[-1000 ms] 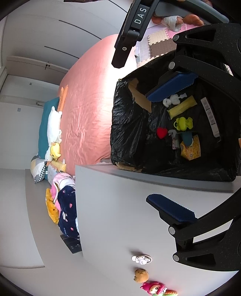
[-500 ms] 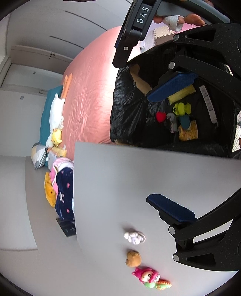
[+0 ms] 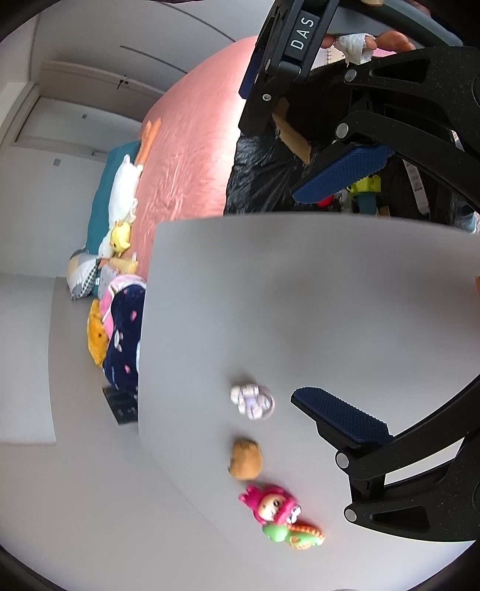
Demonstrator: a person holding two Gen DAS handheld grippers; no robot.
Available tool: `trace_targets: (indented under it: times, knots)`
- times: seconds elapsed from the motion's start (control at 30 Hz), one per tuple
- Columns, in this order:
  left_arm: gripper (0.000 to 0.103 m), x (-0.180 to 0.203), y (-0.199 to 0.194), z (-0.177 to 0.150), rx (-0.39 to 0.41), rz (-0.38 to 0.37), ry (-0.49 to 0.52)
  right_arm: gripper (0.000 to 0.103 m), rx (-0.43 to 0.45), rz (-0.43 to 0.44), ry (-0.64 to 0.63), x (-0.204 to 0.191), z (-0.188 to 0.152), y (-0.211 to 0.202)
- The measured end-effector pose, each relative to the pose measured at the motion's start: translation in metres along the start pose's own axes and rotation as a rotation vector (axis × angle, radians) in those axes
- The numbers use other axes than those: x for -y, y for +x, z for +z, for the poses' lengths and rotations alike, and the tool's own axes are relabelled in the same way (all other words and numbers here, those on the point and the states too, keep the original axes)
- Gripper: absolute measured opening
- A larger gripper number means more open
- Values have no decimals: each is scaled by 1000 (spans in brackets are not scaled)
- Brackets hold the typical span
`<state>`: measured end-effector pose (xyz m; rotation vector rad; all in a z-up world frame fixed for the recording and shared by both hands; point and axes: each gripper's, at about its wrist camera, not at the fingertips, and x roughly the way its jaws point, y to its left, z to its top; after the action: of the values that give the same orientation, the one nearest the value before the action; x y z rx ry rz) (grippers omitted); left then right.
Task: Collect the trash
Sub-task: 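Move both open tools back over the remaining table toys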
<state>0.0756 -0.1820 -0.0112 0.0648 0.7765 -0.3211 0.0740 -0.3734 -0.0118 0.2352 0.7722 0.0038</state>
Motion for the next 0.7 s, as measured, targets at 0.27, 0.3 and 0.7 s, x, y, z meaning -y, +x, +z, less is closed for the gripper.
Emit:
trace_targets:
  times: [0.27, 0.3, 0.7]
  knots:
    - [97, -45, -7, -6, 2, 53, -59, 78, -24, 44, -53, -42, 0, 18]
    - [97, -51, -8, -7, 2, 61, -64, 78, -28, 51, -58, -47, 0, 21]
    - [97, -117, -16, -15, 7, 121, -181, 78, -88, 114, -131, -107, 1, 57]
